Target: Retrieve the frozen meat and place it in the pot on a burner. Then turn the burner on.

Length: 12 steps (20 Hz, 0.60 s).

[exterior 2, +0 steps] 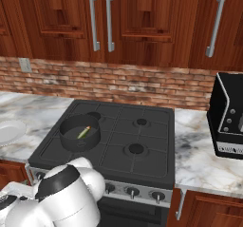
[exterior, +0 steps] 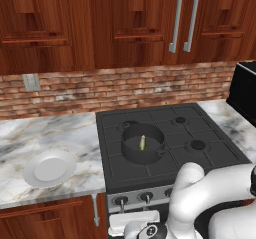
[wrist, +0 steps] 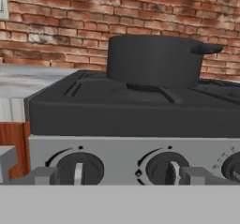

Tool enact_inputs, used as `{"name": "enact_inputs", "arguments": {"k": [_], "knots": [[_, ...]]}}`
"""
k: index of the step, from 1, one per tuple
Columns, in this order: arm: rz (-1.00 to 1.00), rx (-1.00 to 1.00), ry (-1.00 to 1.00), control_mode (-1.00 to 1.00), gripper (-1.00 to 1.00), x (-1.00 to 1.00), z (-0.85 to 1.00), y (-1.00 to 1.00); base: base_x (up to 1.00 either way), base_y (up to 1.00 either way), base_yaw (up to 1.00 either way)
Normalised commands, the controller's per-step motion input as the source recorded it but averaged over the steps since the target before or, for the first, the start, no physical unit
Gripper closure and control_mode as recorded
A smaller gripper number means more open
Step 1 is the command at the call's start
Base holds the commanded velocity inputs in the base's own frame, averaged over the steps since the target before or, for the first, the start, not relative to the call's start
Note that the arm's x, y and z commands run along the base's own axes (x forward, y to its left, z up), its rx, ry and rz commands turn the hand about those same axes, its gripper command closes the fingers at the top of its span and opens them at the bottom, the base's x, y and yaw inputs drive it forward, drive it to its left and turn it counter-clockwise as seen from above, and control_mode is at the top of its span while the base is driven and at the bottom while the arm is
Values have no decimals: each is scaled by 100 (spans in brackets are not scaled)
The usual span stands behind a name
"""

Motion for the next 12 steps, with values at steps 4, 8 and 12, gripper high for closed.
{"name": "enact_inputs", "arguments": {"k": [4,8,12], "knots": [[1,0,0,-100,-100,13,12,-8,0,0,0],[5,0,0,-100,-100,25,21,0,0,0,0],[5,0,0,-100,-100,27,24,0,0,0,0]]}}
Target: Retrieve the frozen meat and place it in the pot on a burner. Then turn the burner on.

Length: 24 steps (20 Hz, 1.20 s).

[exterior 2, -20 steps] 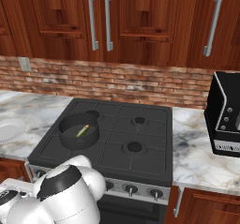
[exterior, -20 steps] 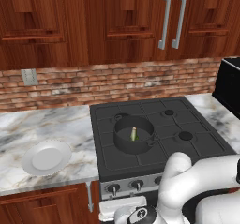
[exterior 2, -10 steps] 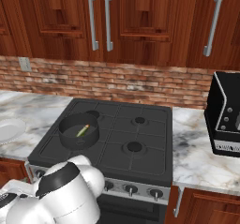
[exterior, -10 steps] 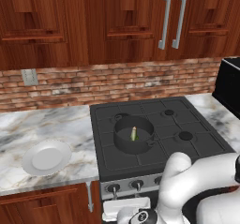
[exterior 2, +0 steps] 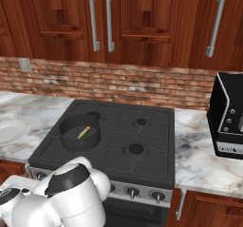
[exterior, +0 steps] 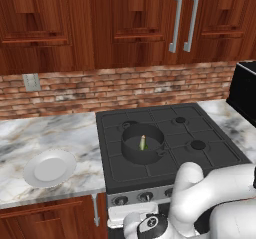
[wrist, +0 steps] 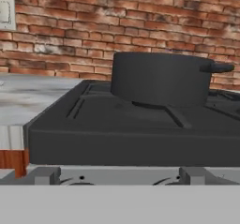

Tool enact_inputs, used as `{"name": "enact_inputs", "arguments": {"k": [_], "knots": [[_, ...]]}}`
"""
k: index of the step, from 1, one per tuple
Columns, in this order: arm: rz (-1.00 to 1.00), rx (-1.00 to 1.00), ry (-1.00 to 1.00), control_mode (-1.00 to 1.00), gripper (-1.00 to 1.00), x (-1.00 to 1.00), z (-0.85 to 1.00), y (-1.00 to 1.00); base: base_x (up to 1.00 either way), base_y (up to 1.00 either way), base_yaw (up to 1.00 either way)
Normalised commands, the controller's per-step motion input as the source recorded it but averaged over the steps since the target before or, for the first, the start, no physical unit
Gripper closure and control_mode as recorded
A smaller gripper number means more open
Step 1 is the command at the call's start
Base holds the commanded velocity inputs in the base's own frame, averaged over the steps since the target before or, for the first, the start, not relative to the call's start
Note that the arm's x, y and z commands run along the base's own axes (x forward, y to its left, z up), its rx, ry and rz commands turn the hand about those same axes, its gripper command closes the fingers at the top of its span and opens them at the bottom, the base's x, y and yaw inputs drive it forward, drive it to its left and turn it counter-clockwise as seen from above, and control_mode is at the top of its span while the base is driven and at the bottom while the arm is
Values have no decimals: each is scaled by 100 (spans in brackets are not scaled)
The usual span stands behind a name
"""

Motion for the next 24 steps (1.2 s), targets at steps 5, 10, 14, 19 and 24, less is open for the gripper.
{"name": "enact_inputs", "arguments": {"k": [5,10,14,19,24], "knots": [[1,0,0,-100,-100,33,4,0,0,0,0],[0,1,1,-100,-100,22,-15,0,0,0,0],[0,3,0,-100,-100,10,-24,-2,0,0,0],[0,3,0,-100,-100,1,-26,-16,0,0,0],[1,3,-2,-100,-100,0,-18,-17,0,0,0]]}}
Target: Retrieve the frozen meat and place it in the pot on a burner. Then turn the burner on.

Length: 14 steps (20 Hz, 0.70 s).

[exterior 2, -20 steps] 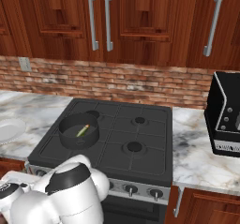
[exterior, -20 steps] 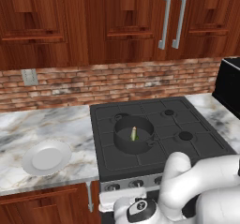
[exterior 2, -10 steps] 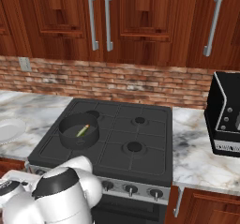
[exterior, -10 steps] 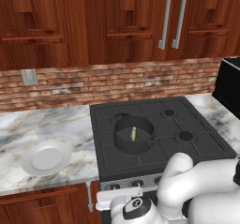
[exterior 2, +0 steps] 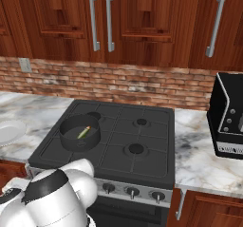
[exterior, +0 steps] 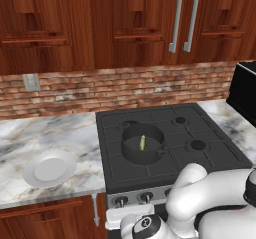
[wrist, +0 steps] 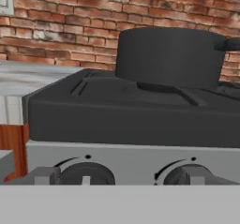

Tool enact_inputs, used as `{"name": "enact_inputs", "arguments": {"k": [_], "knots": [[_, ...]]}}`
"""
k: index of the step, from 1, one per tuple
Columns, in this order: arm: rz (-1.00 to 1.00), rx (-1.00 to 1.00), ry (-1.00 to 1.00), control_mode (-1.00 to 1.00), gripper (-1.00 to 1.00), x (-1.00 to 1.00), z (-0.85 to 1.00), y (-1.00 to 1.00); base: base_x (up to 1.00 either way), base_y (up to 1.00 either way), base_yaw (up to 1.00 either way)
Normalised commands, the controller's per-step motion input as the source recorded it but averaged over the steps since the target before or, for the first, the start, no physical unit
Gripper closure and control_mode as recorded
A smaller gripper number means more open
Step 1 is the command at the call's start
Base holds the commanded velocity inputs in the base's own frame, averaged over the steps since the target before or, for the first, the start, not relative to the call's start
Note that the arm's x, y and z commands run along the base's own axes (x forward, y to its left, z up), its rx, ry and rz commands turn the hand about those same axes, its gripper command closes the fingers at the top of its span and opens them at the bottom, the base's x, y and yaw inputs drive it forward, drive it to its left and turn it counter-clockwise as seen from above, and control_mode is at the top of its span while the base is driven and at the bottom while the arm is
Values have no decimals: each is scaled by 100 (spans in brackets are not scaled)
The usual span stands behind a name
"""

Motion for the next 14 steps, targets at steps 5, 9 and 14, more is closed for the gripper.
{"name": "enact_inputs", "arguments": {"k": [5,9,14], "knots": [[3,0,-1,-100,-100,14,-1,0,0,0,0],[2,0,0,-100,-100,23,0,0,0,0,0],[1,0,0,-100,-100,17,-8,0,0,0,0]]}}
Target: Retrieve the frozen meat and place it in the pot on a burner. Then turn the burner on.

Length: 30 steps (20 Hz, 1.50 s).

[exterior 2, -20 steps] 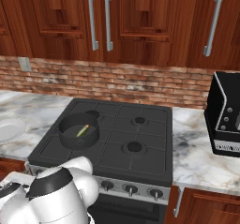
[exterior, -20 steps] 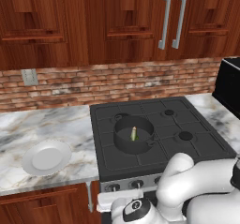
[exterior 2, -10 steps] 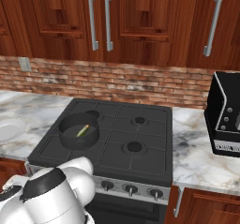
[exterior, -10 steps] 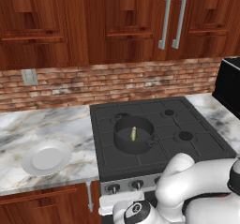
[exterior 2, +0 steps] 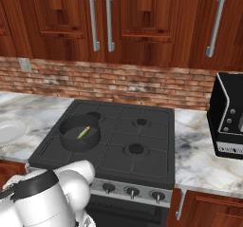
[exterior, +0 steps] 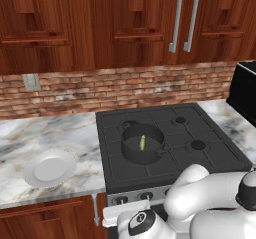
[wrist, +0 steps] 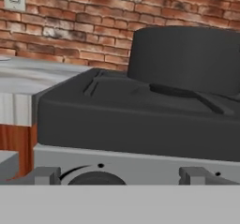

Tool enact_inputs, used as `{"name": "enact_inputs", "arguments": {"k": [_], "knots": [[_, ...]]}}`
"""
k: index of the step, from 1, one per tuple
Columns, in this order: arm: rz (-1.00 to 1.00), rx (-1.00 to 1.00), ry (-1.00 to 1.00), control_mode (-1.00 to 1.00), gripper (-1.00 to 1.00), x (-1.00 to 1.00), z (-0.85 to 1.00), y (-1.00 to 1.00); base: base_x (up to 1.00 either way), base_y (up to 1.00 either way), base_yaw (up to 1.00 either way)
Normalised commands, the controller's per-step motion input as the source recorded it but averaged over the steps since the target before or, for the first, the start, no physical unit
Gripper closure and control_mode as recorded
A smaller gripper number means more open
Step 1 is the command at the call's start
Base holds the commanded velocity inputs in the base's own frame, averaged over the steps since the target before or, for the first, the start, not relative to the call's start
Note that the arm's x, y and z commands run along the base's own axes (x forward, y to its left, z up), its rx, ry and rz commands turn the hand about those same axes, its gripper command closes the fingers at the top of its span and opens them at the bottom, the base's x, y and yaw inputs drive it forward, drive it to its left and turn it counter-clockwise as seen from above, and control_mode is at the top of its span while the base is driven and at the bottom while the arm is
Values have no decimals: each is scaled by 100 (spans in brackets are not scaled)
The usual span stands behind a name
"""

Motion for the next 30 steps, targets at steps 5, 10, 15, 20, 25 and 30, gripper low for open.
{"name": "enact_inputs", "arguments": {"k": [5,10,15,20,25,30], "knots": [[0,0,0,-100,-100,4,-21,0,0,0,0],[0,0,0,-100,-100,5,-15,0,0,0,0],[0,0,0,-100,-100,9,-9,0,0,0,0],[0,0,0,-100,-100,9,-19,0,0,0,0],[0,0,0,-100,-100,9,-29,0,0,0,0],[0,0,-8,-100,-100,4,-16,0,0,0,0]]}}
